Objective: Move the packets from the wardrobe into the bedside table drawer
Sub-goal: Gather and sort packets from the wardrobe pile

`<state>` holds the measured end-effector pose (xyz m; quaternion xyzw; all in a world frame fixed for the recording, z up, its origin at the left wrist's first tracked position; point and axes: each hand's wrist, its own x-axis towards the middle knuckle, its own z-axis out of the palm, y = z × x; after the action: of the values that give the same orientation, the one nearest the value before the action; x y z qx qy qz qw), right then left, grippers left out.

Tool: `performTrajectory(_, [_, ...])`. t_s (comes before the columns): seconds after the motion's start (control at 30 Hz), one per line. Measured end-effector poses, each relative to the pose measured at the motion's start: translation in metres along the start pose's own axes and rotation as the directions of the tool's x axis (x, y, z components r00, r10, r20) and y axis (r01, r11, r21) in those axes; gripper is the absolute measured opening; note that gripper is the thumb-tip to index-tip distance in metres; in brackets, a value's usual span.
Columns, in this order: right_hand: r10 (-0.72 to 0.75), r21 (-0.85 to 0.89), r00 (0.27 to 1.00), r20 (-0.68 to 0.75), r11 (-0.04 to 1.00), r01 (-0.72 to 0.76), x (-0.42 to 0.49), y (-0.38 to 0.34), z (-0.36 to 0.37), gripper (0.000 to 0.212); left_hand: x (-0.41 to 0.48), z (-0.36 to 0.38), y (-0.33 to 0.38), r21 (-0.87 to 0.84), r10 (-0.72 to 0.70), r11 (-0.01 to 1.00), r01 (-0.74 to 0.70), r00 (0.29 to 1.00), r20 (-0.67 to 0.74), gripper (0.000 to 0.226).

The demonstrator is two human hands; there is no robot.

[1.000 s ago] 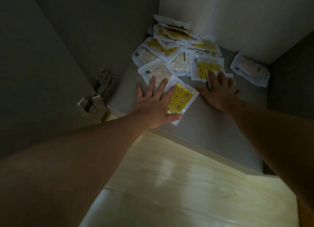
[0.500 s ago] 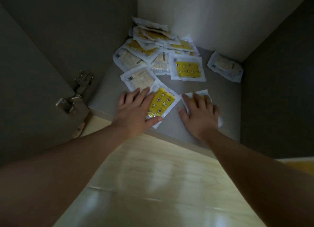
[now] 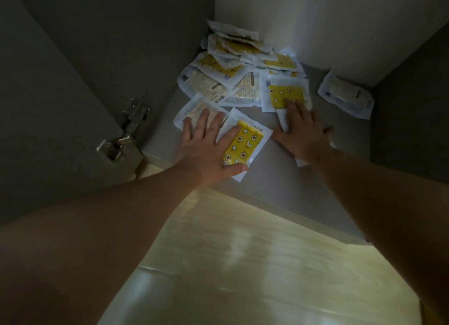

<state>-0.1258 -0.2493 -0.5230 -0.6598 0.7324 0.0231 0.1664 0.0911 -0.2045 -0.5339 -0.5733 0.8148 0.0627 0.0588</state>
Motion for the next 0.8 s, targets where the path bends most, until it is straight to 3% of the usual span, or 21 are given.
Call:
performTrajectory(0.1, [-0.025, -0.058, 0.999, -0.042, 0.998, 0.022, -0.014, -0.001, 0.007, 0.069, -0.003, 0.001, 0.0, 0.01, -0.038, 0.999, 0.039, 0.998, -0.046, 0.092])
performTrajectory(0.2, [-0.044, -0.108, 0.998, -0.038, 0.993, 0.04, -0.037, -0.001, 0.014, 0.063, -0.013, 0.007, 0.006, -0.025, -0.078, 0.997, 0.074, 0.96, -0.269, 0.083])
performTrajectory(0.27, [-0.055, -0.105, 0.998, -0.041, 0.993, 0.051, -0.056, -0.002, 0.019, 0.062, -0.019, 0.014, 0.01, -0.061, -0.119, 0.993, 0.103, 0.917, -0.381, 0.072])
performTrajectory(0.37, [-0.072, -0.118, 0.996, -0.058, 0.991, 0.065, -0.09, -0.005, 0.032, 0.073, -0.031, 0.02, 0.017, -0.148, -0.169, 0.982, 0.116, 0.89, -0.424, 0.066])
performTrajectory(0.43, [-0.108, -0.07, 0.99, -0.092, 0.992, 0.102, -0.107, -0.007, 0.04, 0.088, -0.038, 0.021, 0.019, -0.197, -0.18, 0.974, 0.11, 0.905, -0.385, 0.065])
performTrajectory(0.53, [-0.181, -0.052, 0.968, -0.176, 0.983, 0.175, -0.124, -0.001, 0.046, 0.091, -0.043, 0.012, 0.018, -0.293, -0.178, 0.95, 0.105, 0.955, -0.237, 0.072])
performTrajectory(0.6, [-0.188, -0.038, 0.977, -0.102, 0.982, 0.185, -0.13, 0.007, 0.044, 0.091, -0.042, 0.006, 0.014, -0.322, -0.167, 0.94, 0.117, 0.977, -0.132, 0.07])
performTrajectory(0.7, [-0.371, 0.079, 0.921, -0.123, 0.921, 0.381, -0.136, 0.027, 0.04, 0.07, -0.037, -0.001, 0.009, -0.345, -0.182, 0.925, 0.156, 0.982, -0.044, 0.056])
performTrajectory(0.73, [-0.36, 0.192, 0.921, -0.152, 0.903, 0.384, -0.135, 0.031, 0.032, 0.06, -0.036, -0.004, 0.009, -0.37, -0.191, 0.913, 0.17, 0.981, -0.022, 0.056])
performTrajectory(0.8, [-0.192, 0.45, 0.974, -0.118, 0.864, 0.225, -0.135, 0.03, 0.004, 0.043, -0.034, -0.009, 0.01, -0.403, -0.204, 0.896, 0.187, 0.979, 0.001, 0.056])
